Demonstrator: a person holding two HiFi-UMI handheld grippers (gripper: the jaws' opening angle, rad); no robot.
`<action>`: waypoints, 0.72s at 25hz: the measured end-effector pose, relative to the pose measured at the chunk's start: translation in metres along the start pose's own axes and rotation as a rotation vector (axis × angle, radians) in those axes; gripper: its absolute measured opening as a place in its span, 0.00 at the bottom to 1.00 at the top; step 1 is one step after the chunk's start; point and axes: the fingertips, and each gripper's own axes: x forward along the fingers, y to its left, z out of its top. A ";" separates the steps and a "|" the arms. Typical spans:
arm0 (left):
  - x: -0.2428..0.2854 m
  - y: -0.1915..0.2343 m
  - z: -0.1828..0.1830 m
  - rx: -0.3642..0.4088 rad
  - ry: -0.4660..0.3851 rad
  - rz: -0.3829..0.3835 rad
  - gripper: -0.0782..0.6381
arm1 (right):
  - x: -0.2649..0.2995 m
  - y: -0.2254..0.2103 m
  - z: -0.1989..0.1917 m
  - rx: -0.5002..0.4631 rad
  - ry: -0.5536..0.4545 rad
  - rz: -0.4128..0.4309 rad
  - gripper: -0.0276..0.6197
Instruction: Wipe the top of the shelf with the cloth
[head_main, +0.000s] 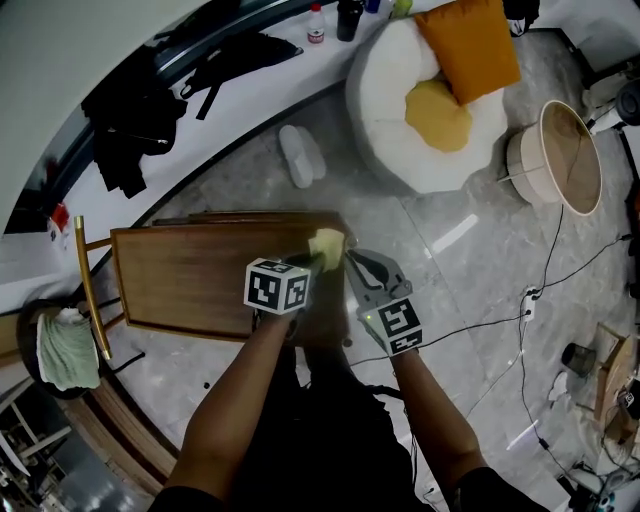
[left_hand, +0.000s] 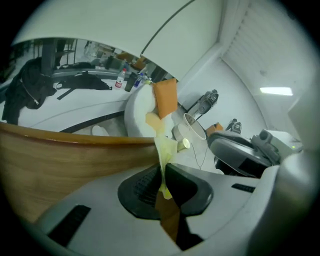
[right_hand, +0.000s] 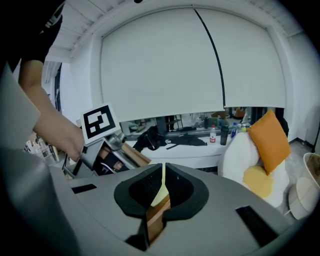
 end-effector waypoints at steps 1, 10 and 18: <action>0.004 0.001 0.001 0.007 0.005 0.011 0.15 | 0.000 0.003 0.000 0.002 -0.002 0.006 0.09; 0.015 0.017 -0.005 0.111 0.027 0.118 0.15 | 0.006 0.029 -0.003 0.014 0.003 0.030 0.09; 0.006 0.029 -0.006 0.175 0.014 0.143 0.15 | 0.013 0.048 -0.009 0.010 0.041 0.028 0.09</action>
